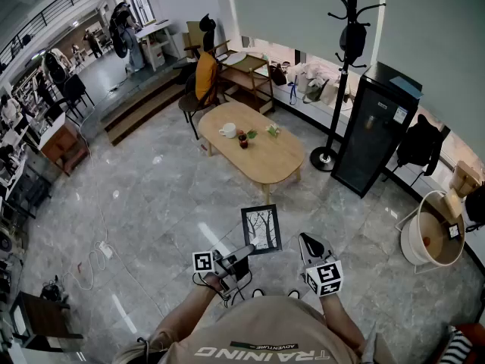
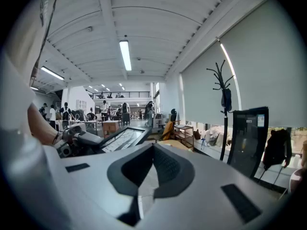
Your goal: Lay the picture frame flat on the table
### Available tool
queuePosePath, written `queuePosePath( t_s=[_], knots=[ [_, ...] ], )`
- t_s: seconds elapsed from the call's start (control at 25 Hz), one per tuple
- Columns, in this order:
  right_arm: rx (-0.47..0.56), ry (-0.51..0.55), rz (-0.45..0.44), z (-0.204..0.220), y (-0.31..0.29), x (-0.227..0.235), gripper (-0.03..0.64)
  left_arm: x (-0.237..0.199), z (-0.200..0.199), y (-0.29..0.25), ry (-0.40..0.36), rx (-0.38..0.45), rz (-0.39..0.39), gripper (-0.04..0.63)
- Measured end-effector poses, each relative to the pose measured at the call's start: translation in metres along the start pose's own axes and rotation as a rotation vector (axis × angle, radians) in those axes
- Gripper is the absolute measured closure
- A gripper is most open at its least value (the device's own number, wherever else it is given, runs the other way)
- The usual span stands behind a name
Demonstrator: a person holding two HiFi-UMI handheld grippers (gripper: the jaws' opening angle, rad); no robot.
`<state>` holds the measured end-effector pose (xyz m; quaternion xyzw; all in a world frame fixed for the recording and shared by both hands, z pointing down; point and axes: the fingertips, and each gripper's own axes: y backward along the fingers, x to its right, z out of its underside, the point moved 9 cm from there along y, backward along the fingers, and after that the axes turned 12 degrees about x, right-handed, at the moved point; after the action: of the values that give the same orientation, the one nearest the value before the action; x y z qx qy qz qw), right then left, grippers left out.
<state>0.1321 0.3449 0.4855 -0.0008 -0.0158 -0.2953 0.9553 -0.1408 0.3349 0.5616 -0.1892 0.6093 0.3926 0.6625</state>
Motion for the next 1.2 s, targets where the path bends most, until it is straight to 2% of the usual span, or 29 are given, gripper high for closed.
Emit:
queuePosePath(
  t_s=[0.48, 0.88, 1.2],
  knots=[
    [0.031, -0.01, 0.031, -0.003, -0.013, -0.009, 0.611, 0.0, -0.021, -0.004, -0.002, 0.023, -0.002, 0.52],
    [-0.013, -0.015, 0.075, 0.003, -0.027, -0.022, 0.611, 0.001, -0.038, -0.004, 0.024, 0.009, 0.01, 0.52],
    [-0.063, -0.002, 0.107, 0.015, -0.022, -0.036, 0.611, -0.016, -0.045, 0.013, 0.043, -0.017, 0.009, 0.52]
  ],
)
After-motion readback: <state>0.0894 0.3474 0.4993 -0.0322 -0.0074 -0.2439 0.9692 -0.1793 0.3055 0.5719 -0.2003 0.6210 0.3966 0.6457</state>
